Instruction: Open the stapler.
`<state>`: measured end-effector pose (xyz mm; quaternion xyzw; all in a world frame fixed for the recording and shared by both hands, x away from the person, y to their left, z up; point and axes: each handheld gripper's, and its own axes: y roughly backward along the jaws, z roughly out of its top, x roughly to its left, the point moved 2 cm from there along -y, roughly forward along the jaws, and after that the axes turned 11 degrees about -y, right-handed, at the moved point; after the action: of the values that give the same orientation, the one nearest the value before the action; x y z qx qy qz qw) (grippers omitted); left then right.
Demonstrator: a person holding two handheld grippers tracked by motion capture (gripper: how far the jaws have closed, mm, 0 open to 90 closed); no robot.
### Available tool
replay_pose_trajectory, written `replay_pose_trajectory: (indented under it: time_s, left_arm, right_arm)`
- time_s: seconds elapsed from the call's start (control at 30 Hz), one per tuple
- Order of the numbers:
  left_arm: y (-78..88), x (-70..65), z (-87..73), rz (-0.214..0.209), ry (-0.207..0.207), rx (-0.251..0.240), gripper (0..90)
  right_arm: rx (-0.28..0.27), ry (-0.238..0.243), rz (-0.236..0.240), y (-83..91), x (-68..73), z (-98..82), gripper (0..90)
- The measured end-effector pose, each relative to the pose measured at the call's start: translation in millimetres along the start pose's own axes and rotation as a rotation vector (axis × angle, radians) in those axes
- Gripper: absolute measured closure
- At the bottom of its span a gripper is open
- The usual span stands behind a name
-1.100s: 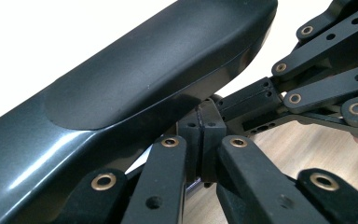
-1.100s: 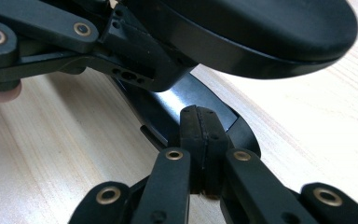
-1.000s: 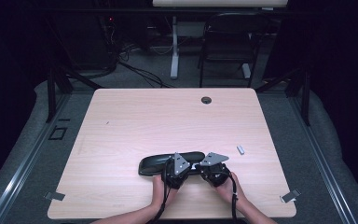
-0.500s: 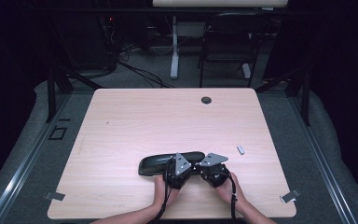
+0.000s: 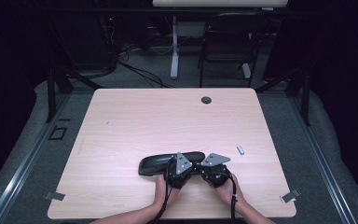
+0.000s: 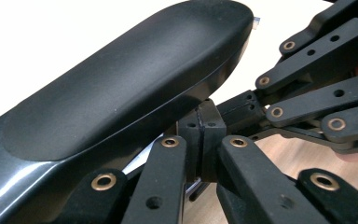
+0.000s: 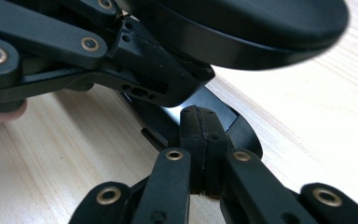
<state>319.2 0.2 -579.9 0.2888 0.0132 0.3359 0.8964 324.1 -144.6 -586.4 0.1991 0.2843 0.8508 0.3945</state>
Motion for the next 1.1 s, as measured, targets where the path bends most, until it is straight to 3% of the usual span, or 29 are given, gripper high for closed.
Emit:
replay_pose_trajectory:
  time_s: [0.33, 0.63, 0.87, 1.1]
  left_arm:
    - [1.1, -1.2, 0.5, 0.006, 0.009, -0.003, 90.0]
    - [2.4, -3.7, 1.8, 0.011, -0.009, -0.005, 90.0]
    - [3.0, -2.1, 3.0, -0.006, 0.029, -0.001, 90.0]
    - [3.1, -1.3, 3.5, -0.014, 0.041, 0.003, 90.0]
  right_arm:
    - [-0.010, -0.012, 0.000, -0.9, 0.9, -0.8, 90.0]
    - [-0.018, -0.025, 0.008, -0.3, 0.9, -2.4, 90.0]
    - [-0.023, -0.027, 0.012, 0.1, 1.4, -3.3, 90.0]
    - [-0.019, -0.025, 0.009, 0.2, 1.5, -3.1, 90.0]
